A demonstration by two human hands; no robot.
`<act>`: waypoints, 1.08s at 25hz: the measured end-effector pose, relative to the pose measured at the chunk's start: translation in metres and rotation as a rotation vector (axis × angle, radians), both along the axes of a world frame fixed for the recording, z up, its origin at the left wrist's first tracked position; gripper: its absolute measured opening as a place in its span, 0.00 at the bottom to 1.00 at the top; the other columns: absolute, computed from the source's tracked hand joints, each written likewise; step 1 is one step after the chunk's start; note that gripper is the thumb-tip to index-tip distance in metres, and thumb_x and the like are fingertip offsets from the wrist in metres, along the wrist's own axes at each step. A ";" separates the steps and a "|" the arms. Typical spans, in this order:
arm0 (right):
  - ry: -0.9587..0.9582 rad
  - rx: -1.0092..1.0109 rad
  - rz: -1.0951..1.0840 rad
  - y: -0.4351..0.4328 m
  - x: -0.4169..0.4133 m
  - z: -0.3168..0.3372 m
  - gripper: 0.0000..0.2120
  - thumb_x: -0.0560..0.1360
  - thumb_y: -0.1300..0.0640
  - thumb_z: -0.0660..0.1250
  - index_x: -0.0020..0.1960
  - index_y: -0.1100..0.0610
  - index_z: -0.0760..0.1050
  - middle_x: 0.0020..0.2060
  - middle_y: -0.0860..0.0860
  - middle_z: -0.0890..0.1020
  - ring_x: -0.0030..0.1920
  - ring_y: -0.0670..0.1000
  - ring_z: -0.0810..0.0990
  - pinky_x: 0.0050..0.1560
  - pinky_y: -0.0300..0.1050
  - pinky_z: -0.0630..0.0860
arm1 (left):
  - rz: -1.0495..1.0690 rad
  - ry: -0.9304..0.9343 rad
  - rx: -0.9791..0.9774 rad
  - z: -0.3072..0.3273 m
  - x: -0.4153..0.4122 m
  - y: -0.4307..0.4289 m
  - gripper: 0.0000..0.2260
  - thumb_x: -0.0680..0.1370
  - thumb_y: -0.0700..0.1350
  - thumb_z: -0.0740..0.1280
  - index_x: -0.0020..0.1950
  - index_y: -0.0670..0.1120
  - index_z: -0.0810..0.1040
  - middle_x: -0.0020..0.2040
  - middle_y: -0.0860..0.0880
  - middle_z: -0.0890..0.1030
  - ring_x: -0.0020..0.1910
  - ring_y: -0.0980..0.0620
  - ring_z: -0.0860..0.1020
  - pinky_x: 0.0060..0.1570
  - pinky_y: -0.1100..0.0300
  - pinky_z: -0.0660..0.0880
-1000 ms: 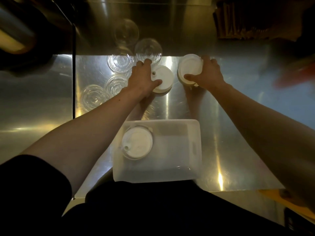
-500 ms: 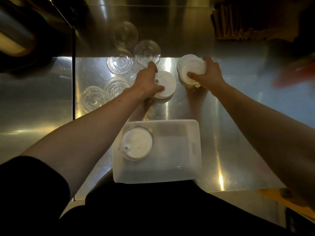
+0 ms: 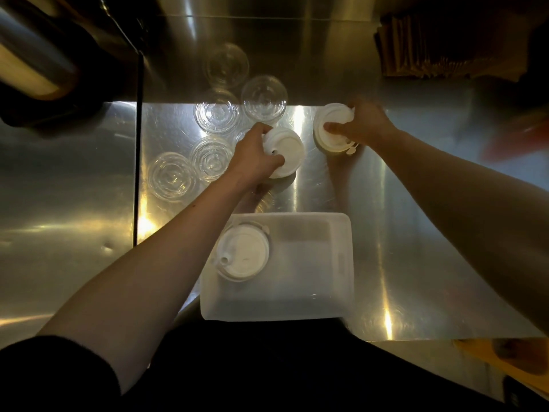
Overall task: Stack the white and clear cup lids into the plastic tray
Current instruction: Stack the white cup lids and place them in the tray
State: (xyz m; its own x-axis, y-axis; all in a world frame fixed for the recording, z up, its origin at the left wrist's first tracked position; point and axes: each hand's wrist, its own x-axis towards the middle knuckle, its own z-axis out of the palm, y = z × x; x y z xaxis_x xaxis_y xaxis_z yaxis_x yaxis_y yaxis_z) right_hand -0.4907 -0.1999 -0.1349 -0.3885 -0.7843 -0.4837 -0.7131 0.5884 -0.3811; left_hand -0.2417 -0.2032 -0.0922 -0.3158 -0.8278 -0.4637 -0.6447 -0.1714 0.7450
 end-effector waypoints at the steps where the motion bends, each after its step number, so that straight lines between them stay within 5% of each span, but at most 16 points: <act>1: 0.008 -0.008 -0.014 0.000 0.002 -0.001 0.42 0.64 0.34 0.74 0.69 0.56 0.67 0.65 0.57 0.73 0.64 0.59 0.73 0.62 0.56 0.75 | 0.045 0.028 0.010 0.001 0.002 0.002 0.24 0.71 0.39 0.73 0.66 0.45 0.71 0.56 0.50 0.74 0.52 0.50 0.74 0.48 0.59 0.70; 10: -0.099 -0.051 -0.202 0.030 0.029 -0.003 0.44 0.66 0.41 0.77 0.71 0.59 0.61 0.67 0.58 0.69 0.64 0.59 0.73 0.63 0.54 0.75 | 0.396 0.198 0.109 0.002 0.024 0.021 0.25 0.69 0.37 0.74 0.65 0.45 0.73 0.58 0.47 0.77 0.54 0.48 0.77 0.42 0.63 0.73; 15: -0.422 -0.165 -0.532 0.051 0.041 0.006 0.24 0.72 0.50 0.74 0.62 0.59 0.72 0.60 0.57 0.77 0.59 0.58 0.78 0.60 0.57 0.78 | 0.637 0.485 0.335 0.018 0.030 0.030 0.23 0.74 0.37 0.72 0.68 0.41 0.72 0.60 0.42 0.78 0.49 0.48 0.79 0.30 0.62 0.78; 21: -0.795 -0.325 -0.863 0.079 0.053 0.055 0.18 0.77 0.59 0.67 0.66 0.59 0.71 0.61 0.57 0.74 0.60 0.59 0.74 0.53 0.53 0.79 | 0.740 0.662 0.402 0.039 0.040 0.042 0.09 0.79 0.42 0.66 0.58 0.42 0.74 0.48 0.47 0.78 0.50 0.47 0.78 0.37 0.59 0.77; 27: -0.913 -0.526 -0.846 0.111 0.076 0.108 0.14 0.79 0.59 0.66 0.64 0.56 0.73 0.62 0.55 0.74 0.62 0.59 0.75 0.57 0.53 0.79 | 0.692 0.753 0.340 0.073 0.051 0.061 0.09 0.78 0.41 0.67 0.57 0.43 0.76 0.46 0.47 0.78 0.50 0.48 0.77 0.43 0.59 0.76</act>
State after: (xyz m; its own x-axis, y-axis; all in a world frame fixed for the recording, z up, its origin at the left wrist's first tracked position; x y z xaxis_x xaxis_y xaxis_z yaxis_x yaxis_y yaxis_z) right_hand -0.4151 -0.0890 -0.0271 -0.5447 -0.6370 -0.5455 0.4197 0.3561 -0.8349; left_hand -0.1906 -0.1421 -0.0197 -0.1290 -0.8008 -0.5848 0.2761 -0.5954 0.7545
